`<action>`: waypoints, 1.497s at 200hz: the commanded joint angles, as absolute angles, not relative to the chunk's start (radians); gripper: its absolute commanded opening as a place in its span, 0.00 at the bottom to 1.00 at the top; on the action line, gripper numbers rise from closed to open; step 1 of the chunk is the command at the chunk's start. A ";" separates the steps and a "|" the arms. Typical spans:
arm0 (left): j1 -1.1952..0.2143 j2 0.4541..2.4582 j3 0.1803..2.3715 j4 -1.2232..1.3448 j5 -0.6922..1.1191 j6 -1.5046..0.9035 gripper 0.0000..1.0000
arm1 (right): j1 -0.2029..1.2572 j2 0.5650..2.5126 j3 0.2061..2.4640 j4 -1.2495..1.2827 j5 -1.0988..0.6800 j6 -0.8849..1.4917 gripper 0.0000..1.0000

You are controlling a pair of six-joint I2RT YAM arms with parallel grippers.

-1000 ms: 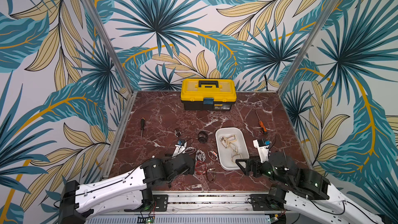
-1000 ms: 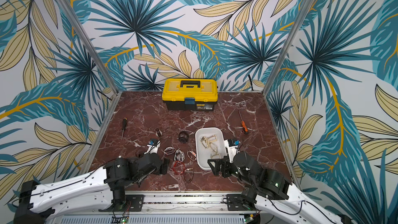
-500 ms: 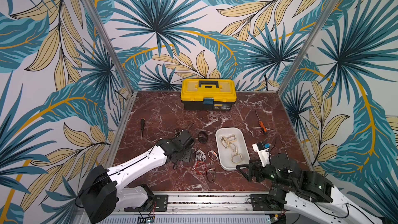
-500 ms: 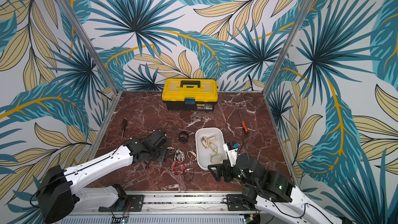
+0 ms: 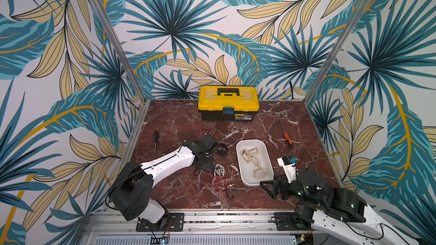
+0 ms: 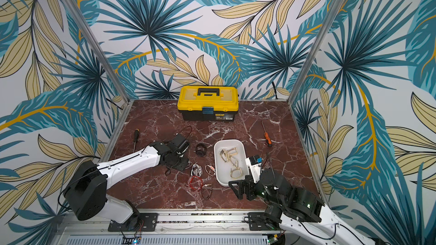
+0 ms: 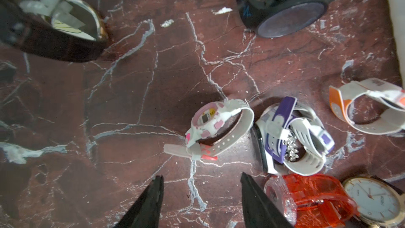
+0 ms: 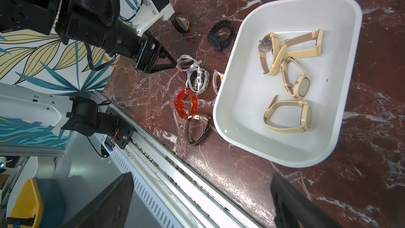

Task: Put the watch into the storage box
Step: Pick up the watch at the center of the board.

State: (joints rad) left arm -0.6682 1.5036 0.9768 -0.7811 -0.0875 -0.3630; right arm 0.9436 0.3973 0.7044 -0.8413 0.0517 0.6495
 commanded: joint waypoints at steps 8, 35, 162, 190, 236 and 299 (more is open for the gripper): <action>-0.654 1.504 0.989 -0.753 -0.109 -0.342 0.58 | 0.948 0.384 0.687 -0.860 0.061 0.633 1.00; -0.648 1.526 0.990 -0.725 -0.103 -0.330 0.56 | 0.948 0.382 0.686 -0.857 0.063 0.637 1.00; -0.629 1.653 0.994 -0.679 -0.098 -0.316 0.41 | 0.948 0.368 0.686 -0.881 0.091 0.652 1.00; -0.629 1.667 0.994 -0.676 -0.100 -0.314 0.35 | 0.947 0.368 0.686 -0.881 0.096 0.652 1.00; -0.629 1.668 0.992 -0.679 -0.089 -0.309 0.20 | 0.948 0.374 0.684 -0.881 0.104 0.652 1.00; -0.632 1.588 1.004 -0.725 -0.086 -0.330 0.15 | 0.947 0.374 0.684 -0.874 0.118 0.655 1.00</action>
